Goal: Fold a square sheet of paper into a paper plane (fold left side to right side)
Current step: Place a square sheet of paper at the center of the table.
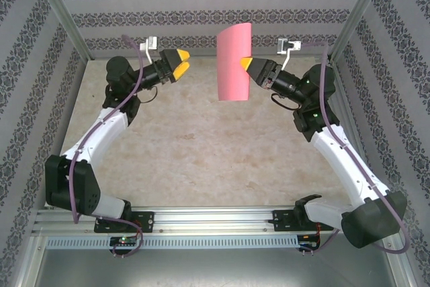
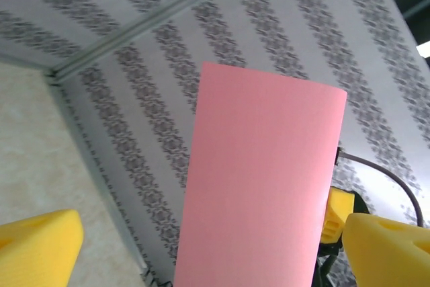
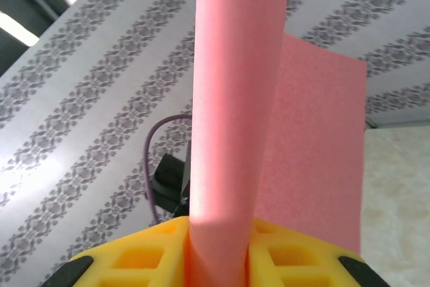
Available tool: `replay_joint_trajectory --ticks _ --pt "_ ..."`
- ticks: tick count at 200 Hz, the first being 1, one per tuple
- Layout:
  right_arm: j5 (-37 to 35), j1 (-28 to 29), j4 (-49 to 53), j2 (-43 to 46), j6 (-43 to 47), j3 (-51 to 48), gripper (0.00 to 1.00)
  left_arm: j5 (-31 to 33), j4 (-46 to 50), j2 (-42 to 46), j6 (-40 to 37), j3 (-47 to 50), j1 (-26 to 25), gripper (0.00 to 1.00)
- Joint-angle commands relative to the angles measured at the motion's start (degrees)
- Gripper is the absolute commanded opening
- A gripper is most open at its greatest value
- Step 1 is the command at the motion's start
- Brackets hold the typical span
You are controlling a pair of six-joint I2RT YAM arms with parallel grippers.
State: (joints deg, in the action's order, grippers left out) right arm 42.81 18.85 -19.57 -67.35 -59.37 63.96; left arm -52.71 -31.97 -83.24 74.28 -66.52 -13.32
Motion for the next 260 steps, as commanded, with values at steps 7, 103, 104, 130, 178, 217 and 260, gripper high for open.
replay_joint_trajectory --ticks 7,103,104,130,178,217,260 --pt "1.85 2.18 -2.08 1.11 -2.4 3.33 0.24 -1.7 -9.63 -4.27 5.23 -4.4 -4.27 1.0" --pt "-1.56 2.66 -0.23 2.85 -1.93 3.95 0.24 -0.95 -25.51 -7.14 13.26 -5.83 -8.05 0.75" --pt "-1.57 2.67 -0.17 2.85 -1.95 3.87 0.24 -0.97 -25.51 -7.12 13.26 -5.82 -8.04 0.74" --pt "-1.85 1.42 -0.11 3.16 -2.46 2.42 0.24 -1.21 -25.13 -6.41 12.96 -5.38 -8.05 0.53" --pt "-2.64 -0.54 1.8 4.37 -1.34 0.64 0.24 -1.53 -17.84 -4.68 7.32 -4.04 -8.04 0.22" --pt "-2.27 -1.51 1.99 4.23 -1.63 -1.44 0.24 -1.35 -17.63 -4.83 6.71 -2.5 -7.95 0.12" --pt "-2.8 -2.65 4.82 4.8 0.56 -2.35 0.24 -1.52 -16.05 -3.93 5.09 -2.3 -7.95 0.1"
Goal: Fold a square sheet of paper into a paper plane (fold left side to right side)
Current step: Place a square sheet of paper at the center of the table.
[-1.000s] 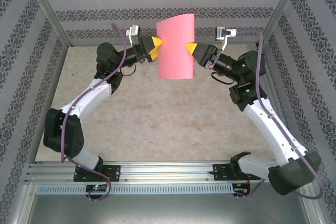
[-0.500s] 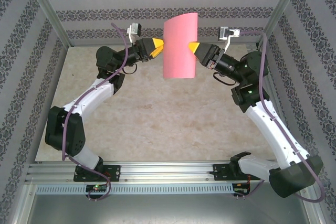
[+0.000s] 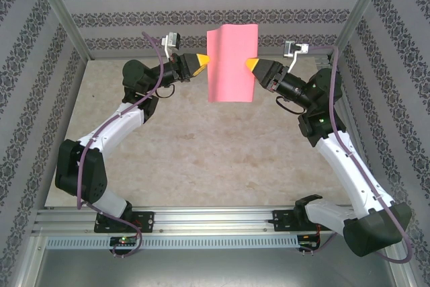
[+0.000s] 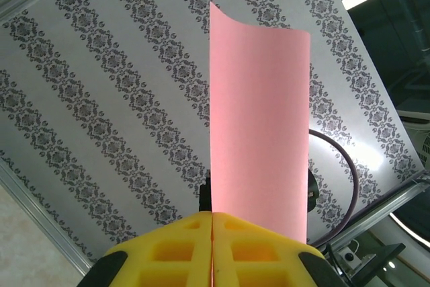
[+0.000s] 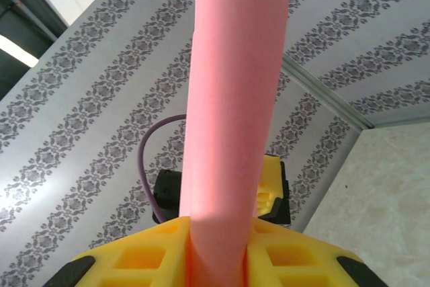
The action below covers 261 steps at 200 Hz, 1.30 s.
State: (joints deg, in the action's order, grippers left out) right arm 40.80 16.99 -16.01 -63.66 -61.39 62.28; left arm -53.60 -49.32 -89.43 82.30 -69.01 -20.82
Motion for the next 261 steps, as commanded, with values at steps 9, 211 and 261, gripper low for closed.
replay_joint_trajectory --ticks 9,211,261 --pt "-1.1 -0.98 2.29 1.33 3.22 -0.75 0.24 -0.62 1.7 2.44 -3.36 0.24 -0.45 0.09" --pt "-18.98 -0.73 35.73 -2.71 25.38 -19.12 0.63 19.38 53.42 0.97 -45.41 22.65 0.41 0.0" --pt "-21.02 10.33 24.98 -20.14 21.41 -17.44 0.54 21.36 54.87 -1.55 -47.3 21.16 0.5 0.0"
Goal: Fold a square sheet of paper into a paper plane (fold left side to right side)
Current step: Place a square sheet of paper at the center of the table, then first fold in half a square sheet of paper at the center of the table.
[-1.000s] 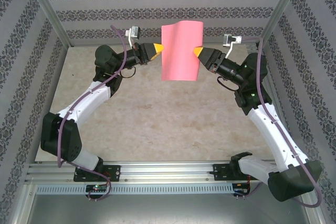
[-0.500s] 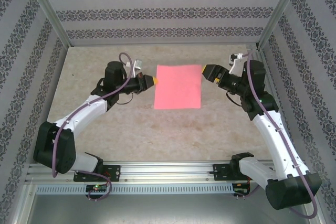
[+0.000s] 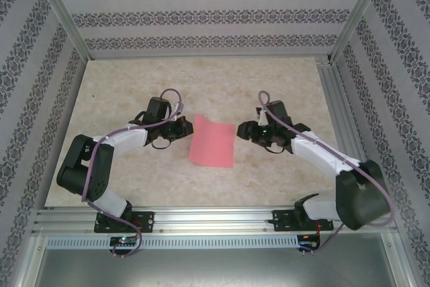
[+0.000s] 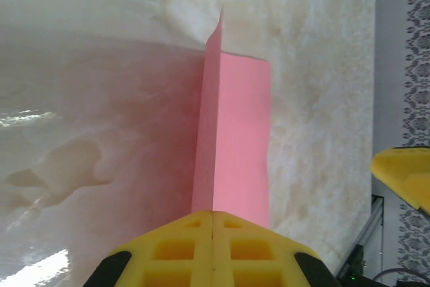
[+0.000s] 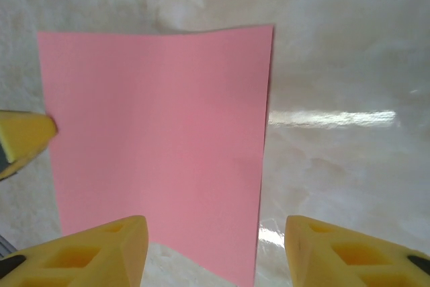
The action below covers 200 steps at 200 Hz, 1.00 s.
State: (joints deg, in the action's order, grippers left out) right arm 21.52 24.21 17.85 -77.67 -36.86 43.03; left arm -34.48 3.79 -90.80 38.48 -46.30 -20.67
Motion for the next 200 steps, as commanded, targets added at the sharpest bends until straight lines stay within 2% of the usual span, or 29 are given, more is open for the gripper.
replay_joint_trajectory --ticks 1,49,105,154,200 --pt "-1.65 3.21 -8.97 -6.51 -3.21 1.89 0.54 2.28 1.88 -0.17 -3.58 -1.66 0.35 0.0" --pt "-0.24 5.69 -13.44 -18.78 -5.96 8.85 0.5 4.07 6.58 -0.53 -5.43 -4.79 1.33 0.0" --pt "-0.75 7.15 -13.8 -26.27 -7.92 11.52 0.42 -0.27 3.47 -1.39 -3.7 -3.87 1.2 0.0" --pt "-2.3 7.63 -11.44 -27.71 -6.98 11.84 0.39 -5.38 -1.56 -2.85 -0.87 -3.89 0.84 0.2" --pt "-1.75 7.68 -12.66 -26.76 -7.51 11.63 0.39 -7.95 -6.47 -5.07 2.13 -4.09 0.09 0.25"
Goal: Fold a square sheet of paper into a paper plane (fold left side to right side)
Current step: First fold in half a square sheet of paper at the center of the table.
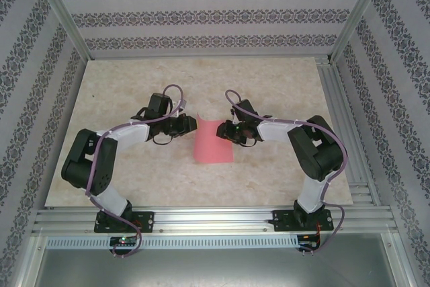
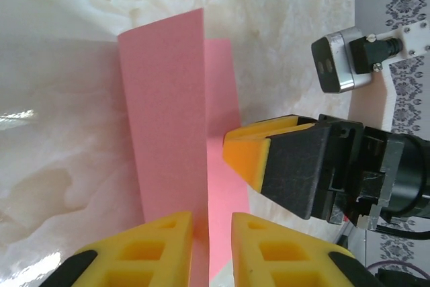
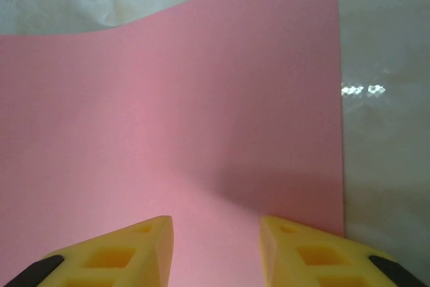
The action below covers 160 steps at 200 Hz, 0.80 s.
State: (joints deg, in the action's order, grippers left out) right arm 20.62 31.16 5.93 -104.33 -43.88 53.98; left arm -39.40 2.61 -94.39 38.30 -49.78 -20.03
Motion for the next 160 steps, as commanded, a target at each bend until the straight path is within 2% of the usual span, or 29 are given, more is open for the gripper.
replay_joint_trajectory --ticks 1,54,101,160 --pt "-0.81 0.74 -0.79 -0.04 -0.55 0.64 0.39 -3.04 -5.45 -1.49 2.39 -0.64 -0.54 0.25" --pt "0.78 0.6 -2.15 -1.9 -1.65 1.26 0.39 -4.23 -9.18 -4.81 4.72 -2.5 -2.53 0.26" --pt "0.92 -0.25 -2.53 0.42 -1.65 1.2 0.39 -4.33 -10.37 -8.03 5.45 -4.95 -4.13 0.26" --pt "8.13 -3.83 -15.65 6.11 -7.75 -3.66 0.44 -4.11 -10.84 -10.2 5.69 -6.71 -5.47 0.25"
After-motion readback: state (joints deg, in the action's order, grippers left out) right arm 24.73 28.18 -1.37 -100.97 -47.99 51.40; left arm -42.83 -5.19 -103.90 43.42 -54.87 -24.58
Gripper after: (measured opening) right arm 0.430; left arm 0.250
